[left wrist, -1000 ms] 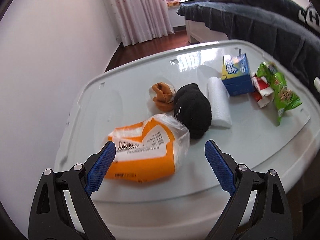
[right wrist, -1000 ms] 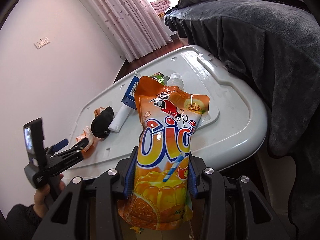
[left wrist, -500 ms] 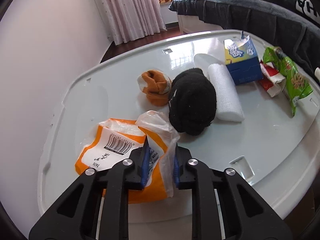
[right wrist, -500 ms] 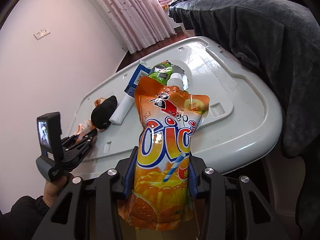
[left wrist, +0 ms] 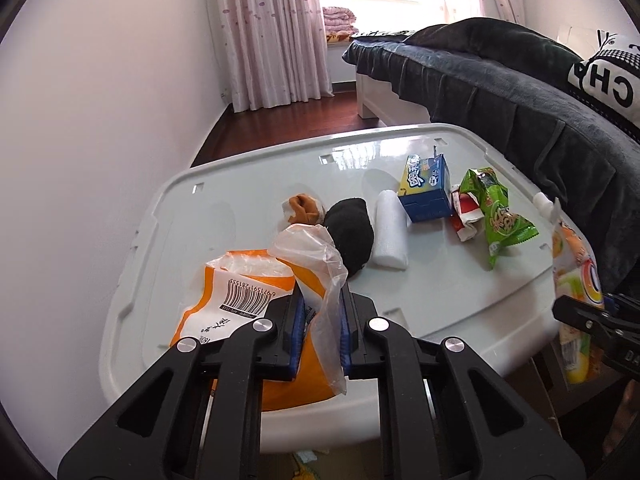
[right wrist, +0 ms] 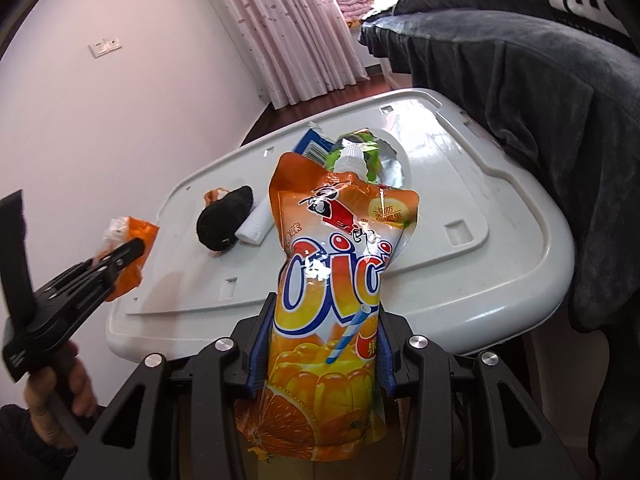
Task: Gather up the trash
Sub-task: 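Carry both items over the cardboard box and open both grippers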
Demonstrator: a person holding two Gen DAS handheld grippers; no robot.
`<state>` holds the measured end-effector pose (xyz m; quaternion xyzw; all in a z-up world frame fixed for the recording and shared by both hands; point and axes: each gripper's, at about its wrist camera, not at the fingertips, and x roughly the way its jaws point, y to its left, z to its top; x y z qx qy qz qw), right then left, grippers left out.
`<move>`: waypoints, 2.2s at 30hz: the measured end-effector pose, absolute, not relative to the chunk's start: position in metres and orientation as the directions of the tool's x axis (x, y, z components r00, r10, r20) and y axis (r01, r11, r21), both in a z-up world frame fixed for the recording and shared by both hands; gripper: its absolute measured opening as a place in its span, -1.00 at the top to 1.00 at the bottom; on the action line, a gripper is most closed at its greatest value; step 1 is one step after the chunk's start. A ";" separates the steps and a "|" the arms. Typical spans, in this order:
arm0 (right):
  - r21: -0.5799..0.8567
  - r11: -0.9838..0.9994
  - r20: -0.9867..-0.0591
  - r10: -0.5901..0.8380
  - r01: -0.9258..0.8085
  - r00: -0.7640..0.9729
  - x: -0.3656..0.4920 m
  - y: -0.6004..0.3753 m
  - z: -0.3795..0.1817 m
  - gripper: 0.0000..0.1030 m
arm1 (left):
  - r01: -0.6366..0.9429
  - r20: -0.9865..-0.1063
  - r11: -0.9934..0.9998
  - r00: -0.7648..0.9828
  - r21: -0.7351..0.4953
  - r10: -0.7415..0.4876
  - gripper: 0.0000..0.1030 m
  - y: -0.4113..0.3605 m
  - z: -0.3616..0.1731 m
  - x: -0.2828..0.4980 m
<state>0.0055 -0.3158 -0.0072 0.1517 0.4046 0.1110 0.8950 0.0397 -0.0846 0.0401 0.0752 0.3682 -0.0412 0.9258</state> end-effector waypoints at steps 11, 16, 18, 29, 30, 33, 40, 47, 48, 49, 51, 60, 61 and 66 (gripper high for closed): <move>0.290 0.945 -0.655 0.310 -0.150 0.688 -0.016 -0.299 0.002 0.18 | 0.089 -0.691 0.993 0.723 0.076 -0.012 0.74 -0.087 0.051 -0.013; 0.261 0.941 -0.636 0.335 -0.214 0.696 -0.044 -0.290 0.007 0.18 | 0.067 -0.701 0.997 0.713 0.030 -0.026 0.74 -0.080 0.049 -0.045; 0.249 0.942 -0.644 0.335 -0.226 0.688 -0.056 -0.287 0.003 0.18 | 0.062 -0.707 0.998 0.706 0.018 -0.031 0.74 -0.077 0.044 -0.057; 0.257 0.927 -0.689 0.375 -0.274 0.620 -0.122 -0.280 -0.008 0.17 | 0.087 -0.795 0.996 0.602 -0.028 -0.075 0.74 -0.064 0.001 -0.116; 0.254 0.926 -0.703 0.375 -0.279 0.605 -0.127 -0.277 -0.011 0.17 | 0.092 -0.802 0.995 0.592 -0.030 -0.079 0.74 -0.065 -0.002 -0.117; 0.252 0.925 -0.743 0.373 -0.284 0.556 -0.134 -0.270 -0.021 0.17 | 0.088 -0.823 0.995 0.561 -0.046 -0.088 0.74 -0.067 -0.014 -0.115; 0.223 0.935 -0.852 0.324 -0.276 0.411 -0.116 -0.249 -0.058 0.17 | 0.055 -0.893 0.996 0.441 -0.073 -0.090 0.74 -0.070 -0.063 -0.093; 0.222 0.930 -0.876 0.322 -0.295 0.358 -0.112 -0.238 -0.077 0.17 | -0.005 -0.920 0.998 0.389 -0.061 -0.055 0.74 -0.056 -0.083 -0.084; 0.223 0.929 -0.878 0.323 -0.295 0.354 -0.112 -0.238 -0.079 0.17 | -0.011 -0.922 0.998 0.383 -0.065 -0.056 0.74 -0.054 -0.085 -0.084; 0.226 0.929 -0.878 0.325 -0.294 0.352 -0.110 -0.238 -0.079 0.17 | -0.015 -0.923 0.998 0.380 -0.068 -0.058 0.74 -0.052 -0.086 -0.083; 0.231 0.928 -0.876 0.329 -0.293 0.354 -0.108 -0.238 -0.079 0.16 | -0.020 -0.923 0.998 0.382 -0.067 -0.054 0.74 -0.051 -0.086 -0.083; 0.190 0.951 -0.880 0.275 -0.244 0.387 -0.105 -0.247 -0.074 -0.68 | -0.055 -0.916 0.998 0.401 -0.024 0.000 -0.81 -0.062 -0.080 -0.084; 0.200 0.951 -0.878 0.281 -0.236 0.387 -0.104 -0.249 -0.074 -0.68 | -0.052 -0.916 0.998 0.400 -0.019 0.004 -0.82 -0.063 -0.081 -0.084; 0.250 0.954 -0.861 0.298 -0.166 0.412 -0.102 -0.266 -0.069 -0.68 | -0.021 -0.914 1.000 0.405 0.018 0.025 -0.82 -0.071 -0.077 -0.088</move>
